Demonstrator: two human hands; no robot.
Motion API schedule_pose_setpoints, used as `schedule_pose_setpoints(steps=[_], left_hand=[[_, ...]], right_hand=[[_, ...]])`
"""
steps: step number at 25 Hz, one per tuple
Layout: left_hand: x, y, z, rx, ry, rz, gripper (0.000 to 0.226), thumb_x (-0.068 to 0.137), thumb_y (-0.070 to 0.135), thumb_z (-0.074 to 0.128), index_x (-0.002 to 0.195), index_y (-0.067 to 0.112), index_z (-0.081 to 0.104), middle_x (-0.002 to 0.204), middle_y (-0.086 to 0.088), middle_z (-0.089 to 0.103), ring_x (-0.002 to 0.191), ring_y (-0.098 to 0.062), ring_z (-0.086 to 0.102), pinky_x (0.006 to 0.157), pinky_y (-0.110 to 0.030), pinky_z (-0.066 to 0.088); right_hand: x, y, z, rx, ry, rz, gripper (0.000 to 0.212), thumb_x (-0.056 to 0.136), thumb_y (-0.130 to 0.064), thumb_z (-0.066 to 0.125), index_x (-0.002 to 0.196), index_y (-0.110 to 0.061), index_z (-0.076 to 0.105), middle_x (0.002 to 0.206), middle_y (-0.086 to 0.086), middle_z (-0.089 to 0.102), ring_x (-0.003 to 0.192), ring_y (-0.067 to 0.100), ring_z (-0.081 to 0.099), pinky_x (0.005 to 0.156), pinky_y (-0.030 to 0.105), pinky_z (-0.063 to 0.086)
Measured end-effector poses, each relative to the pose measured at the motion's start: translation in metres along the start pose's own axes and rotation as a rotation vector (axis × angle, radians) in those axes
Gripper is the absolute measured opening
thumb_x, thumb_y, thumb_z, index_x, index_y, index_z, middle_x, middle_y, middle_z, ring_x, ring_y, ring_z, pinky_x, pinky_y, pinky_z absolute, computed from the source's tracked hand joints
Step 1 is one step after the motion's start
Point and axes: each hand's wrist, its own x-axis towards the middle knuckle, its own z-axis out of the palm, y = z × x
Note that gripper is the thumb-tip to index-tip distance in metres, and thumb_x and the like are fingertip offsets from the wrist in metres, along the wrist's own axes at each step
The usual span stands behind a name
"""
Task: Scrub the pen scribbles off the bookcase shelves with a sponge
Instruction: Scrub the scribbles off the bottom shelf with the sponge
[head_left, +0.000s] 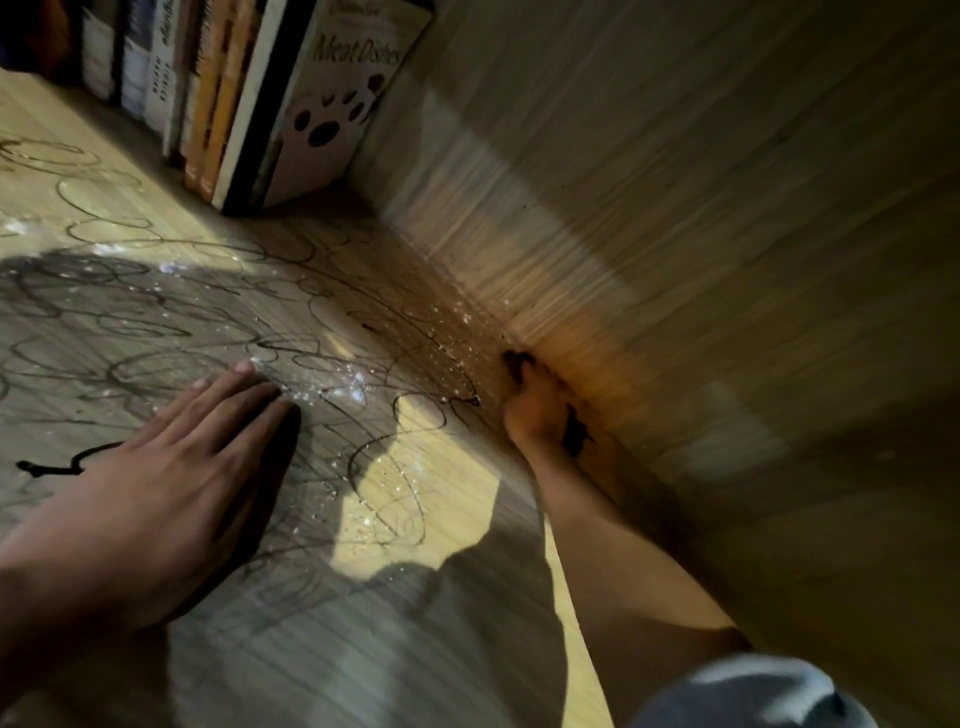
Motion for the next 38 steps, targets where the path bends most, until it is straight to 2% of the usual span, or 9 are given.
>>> schedule_pose_setpoints(steps=[4,10,14,16,18,22,27,34,38], left_hand=[[0.001,-0.002,0.0,0.024,-0.011,0.008,0.061,0.095,0.039,0.026,0.144,0.004,0.039,0.145,-0.017,0.042,0.147,-0.021,0.015,0.119,-0.04,0.017],[0.0,0.001,-0.004,0.01,-0.022,-0.02,0.069,0.097,0.049,0.012,0.145,0.006,0.036,0.146,-0.016,0.041,0.146,-0.011,0.003,0.118,-0.036,0.013],[0.0,0.003,-0.01,0.037,-0.036,-0.024,0.07,0.097,0.048,0.009,0.145,0.005,0.037,0.147,-0.017,0.041,0.146,-0.019,0.015,0.117,-0.038,0.015],[0.0,0.005,-0.014,0.051,-0.057,-0.045,0.067,0.096,0.045,0.015,0.146,0.005,0.036,0.149,-0.017,0.039,0.146,-0.024,0.019,0.118,-0.037,0.014],[0.001,0.008,-0.015,0.037,-0.077,-0.064,0.068,0.093,0.043,0.018,0.147,0.006,0.035,0.15,-0.016,0.038,0.146,-0.025,0.019,0.119,-0.04,0.017],[0.001,0.008,-0.018,0.054,-0.068,-0.054,0.065,0.094,0.042,0.021,0.145,0.005,0.037,0.148,-0.017,0.041,0.145,-0.027,0.023,0.118,-0.037,0.015],[0.0,0.014,-0.017,0.089,-0.075,-0.05,0.062,0.095,0.039,0.027,0.144,0.005,0.04,0.146,-0.017,0.043,0.144,-0.028,0.026,0.116,-0.035,0.013],[0.0,0.009,-0.017,0.122,-0.116,-0.031,0.062,0.094,0.038,0.027,0.143,0.003,0.042,0.145,-0.018,0.045,0.141,-0.03,0.032,0.116,-0.034,0.011],[0.001,0.009,-0.016,0.114,-0.118,-0.045,0.062,0.094,0.039,0.027,0.143,0.003,0.042,0.145,-0.018,0.046,0.141,-0.029,0.031,0.116,-0.031,0.009]], right_hand=[[-0.03,0.069,-0.019,0.179,-0.032,-0.14,0.047,0.1,-0.005,0.039,0.143,-0.024,0.042,0.15,-0.008,0.033,0.142,0.014,0.023,0.106,0.012,0.017],[-0.003,0.083,-0.017,-0.028,-0.044,0.46,0.049,0.1,-0.032,0.03,0.14,-0.007,0.043,0.147,0.019,0.038,0.134,0.037,0.036,0.112,0.046,0.026],[-0.002,0.019,-0.002,0.053,-0.034,0.135,0.048,0.101,-0.033,0.029,0.145,-0.015,0.039,0.15,0.013,0.034,0.136,0.035,0.031,0.115,0.045,0.023],[-0.012,0.012,-0.005,0.101,-0.087,-0.121,0.044,0.101,-0.017,0.037,0.145,-0.014,0.039,0.152,0.009,0.033,0.138,0.025,0.031,0.115,0.028,0.022],[-0.026,0.021,-0.019,0.206,-0.088,-0.155,0.041,0.101,-0.008,0.04,0.141,-0.015,0.046,0.144,0.003,0.041,0.119,0.007,0.043,0.092,0.005,0.033],[-0.016,0.019,-0.015,0.147,0.079,0.112,0.041,0.1,-0.019,0.039,0.139,-0.027,0.048,0.144,0.003,0.044,0.124,0.025,0.046,0.105,0.031,0.037],[0.023,-0.03,0.005,0.049,0.029,0.501,0.043,0.096,-0.028,0.044,0.134,-0.008,0.049,0.145,0.018,0.037,0.132,0.04,0.037,0.11,0.05,0.031],[0.036,-0.066,0.009,0.073,-0.206,-0.202,0.053,0.092,-0.011,0.053,0.143,-0.02,0.043,0.147,0.008,0.039,0.132,0.031,0.039,0.108,0.037,0.035],[0.023,-0.014,-0.013,0.307,-0.052,-0.222,0.059,0.088,0.01,0.046,0.14,-0.017,0.046,0.139,0.007,0.051,0.126,0.022,0.048,0.094,0.017,0.033]])
